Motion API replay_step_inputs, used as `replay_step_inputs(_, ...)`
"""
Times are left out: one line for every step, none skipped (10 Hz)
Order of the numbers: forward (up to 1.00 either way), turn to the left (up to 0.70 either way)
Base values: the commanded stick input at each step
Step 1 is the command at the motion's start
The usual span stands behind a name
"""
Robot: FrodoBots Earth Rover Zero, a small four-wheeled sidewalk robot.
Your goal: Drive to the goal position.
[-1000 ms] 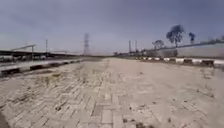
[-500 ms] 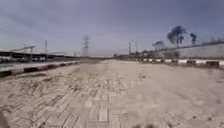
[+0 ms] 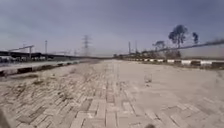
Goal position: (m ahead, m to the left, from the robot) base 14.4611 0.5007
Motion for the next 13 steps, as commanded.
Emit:
replay_step_inputs(1.0,0.0)
replay_step_inputs(1.0,0.0)
replay_step_inputs(1.0,0.0)
replay_step_inputs(1.0,0.0)
replay_step_inputs(1.0,0.0)
replay_step_inputs(1.0,0.0)
replay_step_inputs(1.0,0.0)
replay_step_inputs(1.0,0.0)
replay_step_inputs(1.0,0.0)
replay_step_inputs(1.0,0.0)
replay_step_inputs(1.0,0.0)
replay_step_inputs(1.0,0.0)
replay_step_inputs(1.0,0.0)
